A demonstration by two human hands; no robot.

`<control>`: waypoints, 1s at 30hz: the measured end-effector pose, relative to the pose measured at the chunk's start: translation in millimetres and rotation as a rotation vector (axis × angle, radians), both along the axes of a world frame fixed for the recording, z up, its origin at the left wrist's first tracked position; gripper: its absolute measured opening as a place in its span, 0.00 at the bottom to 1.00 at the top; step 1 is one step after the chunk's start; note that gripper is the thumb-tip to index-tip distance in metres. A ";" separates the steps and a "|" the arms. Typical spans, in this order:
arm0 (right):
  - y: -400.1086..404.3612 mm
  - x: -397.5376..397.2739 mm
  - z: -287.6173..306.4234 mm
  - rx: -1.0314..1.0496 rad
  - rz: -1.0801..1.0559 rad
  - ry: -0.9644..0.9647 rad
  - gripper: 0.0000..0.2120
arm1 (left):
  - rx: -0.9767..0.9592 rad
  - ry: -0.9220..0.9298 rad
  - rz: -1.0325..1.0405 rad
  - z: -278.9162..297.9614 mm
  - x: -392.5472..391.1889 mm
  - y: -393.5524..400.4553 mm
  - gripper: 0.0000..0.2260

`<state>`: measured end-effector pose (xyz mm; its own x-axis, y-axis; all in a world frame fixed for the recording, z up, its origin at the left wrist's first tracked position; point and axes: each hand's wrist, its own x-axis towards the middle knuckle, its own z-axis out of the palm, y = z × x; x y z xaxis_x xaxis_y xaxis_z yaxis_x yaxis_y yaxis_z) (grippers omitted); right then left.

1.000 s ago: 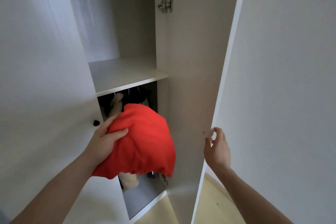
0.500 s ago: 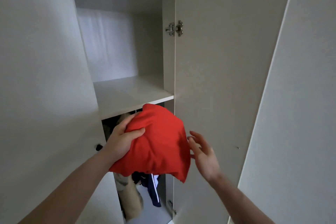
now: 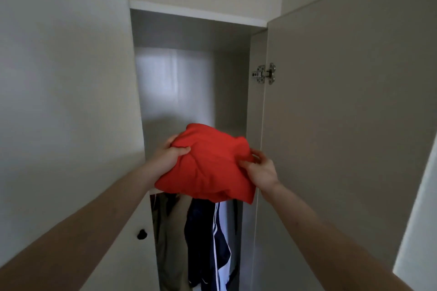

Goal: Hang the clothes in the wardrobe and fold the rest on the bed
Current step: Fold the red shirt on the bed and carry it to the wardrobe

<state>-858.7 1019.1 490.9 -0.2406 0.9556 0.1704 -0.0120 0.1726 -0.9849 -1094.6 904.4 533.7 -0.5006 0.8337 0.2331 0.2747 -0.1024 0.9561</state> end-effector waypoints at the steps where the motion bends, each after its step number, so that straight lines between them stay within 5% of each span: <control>1: 14.2 -7.1 5.9 0.029 -0.012 -0.040 0.28 | -0.035 0.005 0.013 2.8 -7.9 12.8 0.22; 7: 80.4 -47.9 23.5 0.184 -0.036 -0.260 0.24 | -0.106 0.083 0.144 12.6 -39.5 85.9 0.30; 12: 101.3 -70.9 -0.6 0.383 0.107 -0.628 0.21 | -0.604 0.488 0.194 -3.5 -55.4 94.2 0.45; 16: 96.6 -88.8 -29.2 0.623 0.115 -0.682 0.20 | -0.560 0.693 0.087 -23.2 -44.1 83.1 0.32; 20: 88.8 -103.0 -34.6 0.614 0.174 -0.719 0.30 | -0.610 0.986 0.160 -39.3 -32.5 59.1 0.23; 24: 82.8 -110.7 -47.6 0.618 0.213 -0.827 0.32 | -0.797 1.436 0.248 -42.6 -25.6 30.8 0.17; 30: 82.3 -113.6 -51.9 0.638 0.196 -0.891 0.28 | -1.162 1.780 0.253 -39.4 -16.9 7.0 0.10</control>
